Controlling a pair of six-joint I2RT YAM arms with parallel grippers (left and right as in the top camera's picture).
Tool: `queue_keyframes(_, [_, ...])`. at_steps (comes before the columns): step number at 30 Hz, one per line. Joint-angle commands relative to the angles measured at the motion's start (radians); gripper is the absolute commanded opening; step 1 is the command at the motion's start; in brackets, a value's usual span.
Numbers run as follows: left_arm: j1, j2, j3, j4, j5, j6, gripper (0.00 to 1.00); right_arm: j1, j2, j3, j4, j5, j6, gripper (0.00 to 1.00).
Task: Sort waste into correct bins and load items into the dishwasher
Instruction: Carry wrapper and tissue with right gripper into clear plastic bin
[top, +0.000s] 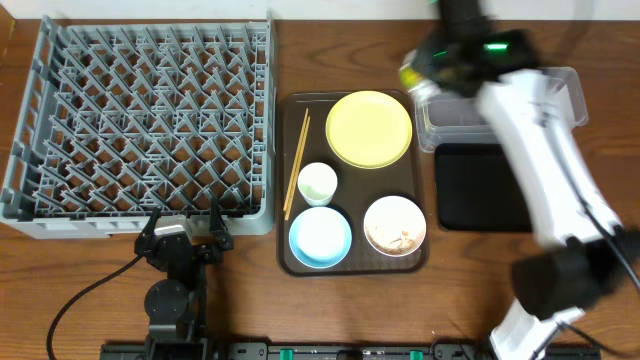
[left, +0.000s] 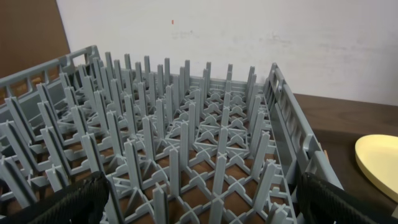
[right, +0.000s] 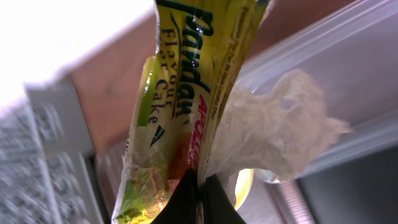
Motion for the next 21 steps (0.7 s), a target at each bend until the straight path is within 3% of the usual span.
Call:
queue_keyframes(1, [0.002,0.000,-0.019,-0.039,-0.006,0.018,0.97,-0.079,0.008,-0.009,-0.046,0.030,0.079,0.02])
queue_keyframes(3, [0.002,0.000,-0.019,-0.039,-0.006,0.017,0.97,-0.123,0.015,-0.022,-0.080,0.049,0.149,0.04])
queue_keyframes(5, [0.002,0.000,-0.019,-0.039,-0.006,0.018,0.97,-0.167,0.029,-0.057,-0.102,0.078,0.254,0.13])
queue_keyframes(7, [0.002,0.000,-0.019,-0.039,-0.006,0.018,0.97,-0.197,0.039,-0.097,-0.092,0.082,0.319,0.15])
queue_keyframes(17, [0.002,0.000,-0.019,-0.039,-0.006,0.018,0.97,-0.249,0.060,-0.397,0.262,0.077,0.374,0.06])
queue_keyframes(19, [0.002,0.000,-0.019,-0.039,-0.006,0.018,0.97,-0.248,0.060,-0.422,0.295,0.077,0.373,0.17])
queue_keyframes(21, [0.002,0.000,-0.019,-0.039,-0.006,0.018,0.97,-0.248,0.060,-0.426,0.299,0.077,0.373,0.40])
